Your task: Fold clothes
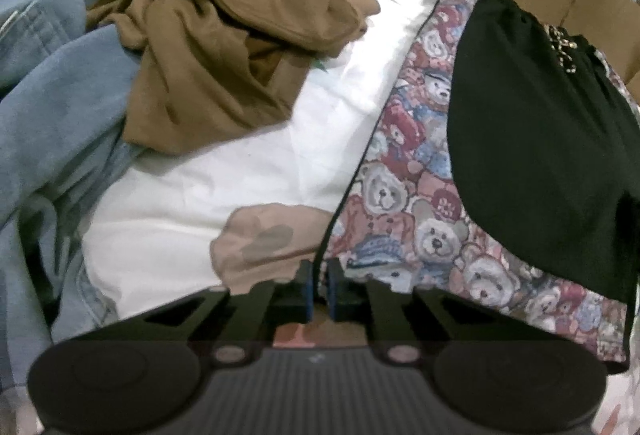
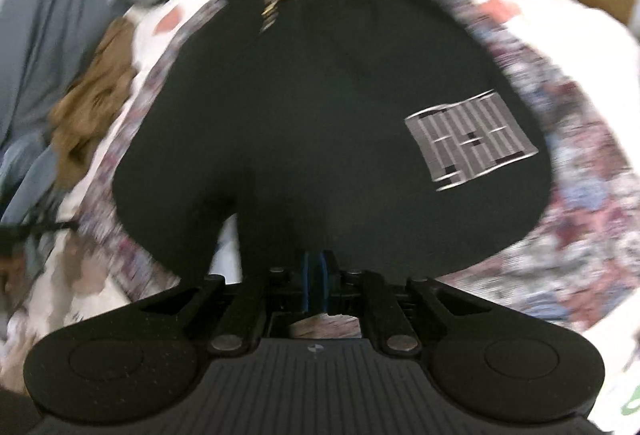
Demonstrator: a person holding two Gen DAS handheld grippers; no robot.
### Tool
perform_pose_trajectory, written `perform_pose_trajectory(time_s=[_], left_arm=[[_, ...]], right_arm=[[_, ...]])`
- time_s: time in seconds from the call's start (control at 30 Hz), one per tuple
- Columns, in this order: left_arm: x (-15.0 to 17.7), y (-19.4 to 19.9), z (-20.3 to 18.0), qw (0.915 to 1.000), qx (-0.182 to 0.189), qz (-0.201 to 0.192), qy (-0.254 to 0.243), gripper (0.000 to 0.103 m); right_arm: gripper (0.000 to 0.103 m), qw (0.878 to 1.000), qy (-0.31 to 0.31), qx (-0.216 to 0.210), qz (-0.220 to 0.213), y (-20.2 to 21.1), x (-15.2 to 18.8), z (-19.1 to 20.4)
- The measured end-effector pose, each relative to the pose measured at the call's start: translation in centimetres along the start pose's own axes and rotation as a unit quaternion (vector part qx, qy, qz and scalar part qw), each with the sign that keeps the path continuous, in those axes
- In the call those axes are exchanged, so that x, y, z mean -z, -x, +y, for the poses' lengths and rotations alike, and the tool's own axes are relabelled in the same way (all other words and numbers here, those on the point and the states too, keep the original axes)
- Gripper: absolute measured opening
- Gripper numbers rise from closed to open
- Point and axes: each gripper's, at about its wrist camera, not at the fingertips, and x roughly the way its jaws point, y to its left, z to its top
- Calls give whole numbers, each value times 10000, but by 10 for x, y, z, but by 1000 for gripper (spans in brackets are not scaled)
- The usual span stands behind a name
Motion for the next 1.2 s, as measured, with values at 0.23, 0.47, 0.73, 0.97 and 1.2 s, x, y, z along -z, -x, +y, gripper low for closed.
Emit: perform_pose_trajectory(time_s=[0.23, 0.47, 0.73, 0.97, 1.2], left_arm=[[2, 0, -2, 10000, -40, 27, 17, 7], [2, 1, 2, 10000, 45, 30, -23, 7], [0, 0, 2, 10000, 57, 37, -54, 7], [0, 2, 2, 9999, 86, 36, -61, 7], [-4, 21, 0, 9996, 103, -101, -240, 6]], right_arm=[[30, 9974, 200, -592, 356, -30, 4, 32], [30, 9839, -228, -1459, 1004, -73, 13, 50], [34, 9729, -851, -1666, 1359, -101, 27, 44], [35, 9592, -1173, -2062, 1541, -124, 33, 45], [0, 9504, -1109, -2469, 1530, -116, 37, 50]])
